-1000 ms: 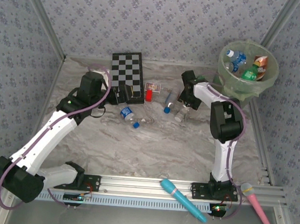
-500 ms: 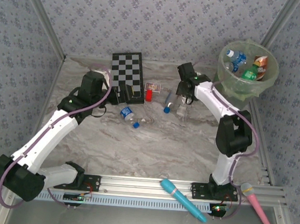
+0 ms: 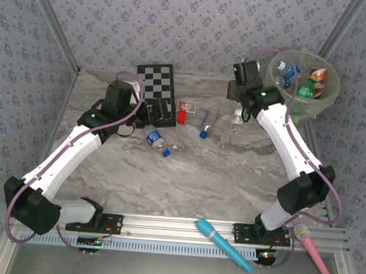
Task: Put the plastic bottles in the bin
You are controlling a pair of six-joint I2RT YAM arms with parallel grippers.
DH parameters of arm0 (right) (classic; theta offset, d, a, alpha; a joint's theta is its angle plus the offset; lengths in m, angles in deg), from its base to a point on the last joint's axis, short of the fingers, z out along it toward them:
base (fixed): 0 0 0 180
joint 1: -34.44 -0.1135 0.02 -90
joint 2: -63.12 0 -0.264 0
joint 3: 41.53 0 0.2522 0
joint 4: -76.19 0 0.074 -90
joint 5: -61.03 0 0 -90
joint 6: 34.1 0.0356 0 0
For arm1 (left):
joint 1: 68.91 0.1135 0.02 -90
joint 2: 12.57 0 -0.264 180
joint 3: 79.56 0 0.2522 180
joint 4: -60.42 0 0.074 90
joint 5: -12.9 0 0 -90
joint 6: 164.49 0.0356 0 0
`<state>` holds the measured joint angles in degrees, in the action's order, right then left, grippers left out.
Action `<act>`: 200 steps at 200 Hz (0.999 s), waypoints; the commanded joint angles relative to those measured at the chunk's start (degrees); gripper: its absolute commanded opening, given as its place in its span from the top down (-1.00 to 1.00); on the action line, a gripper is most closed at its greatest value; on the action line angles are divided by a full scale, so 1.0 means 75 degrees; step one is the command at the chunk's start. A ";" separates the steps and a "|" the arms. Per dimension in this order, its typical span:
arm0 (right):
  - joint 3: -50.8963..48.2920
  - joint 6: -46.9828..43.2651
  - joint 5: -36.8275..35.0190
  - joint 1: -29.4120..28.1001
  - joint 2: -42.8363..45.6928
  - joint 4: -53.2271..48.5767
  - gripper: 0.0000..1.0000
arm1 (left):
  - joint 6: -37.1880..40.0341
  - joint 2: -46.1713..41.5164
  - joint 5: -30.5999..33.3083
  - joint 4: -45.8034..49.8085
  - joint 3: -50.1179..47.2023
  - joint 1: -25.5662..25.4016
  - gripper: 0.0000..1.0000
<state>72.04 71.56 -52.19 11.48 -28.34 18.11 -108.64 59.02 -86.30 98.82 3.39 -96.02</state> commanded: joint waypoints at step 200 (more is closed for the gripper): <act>0.0274 -0.8632 -0.1952 0.2362 -0.0901 0.4840 -0.23 | 0.0053 -0.0013 -0.0187 -0.0232 0.0314 -0.0369 -1.00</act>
<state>77.25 12.33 -65.81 28.18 -34.16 47.40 -108.62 60.29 -87.15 97.97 5.40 -98.29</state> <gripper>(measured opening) 0.614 0.997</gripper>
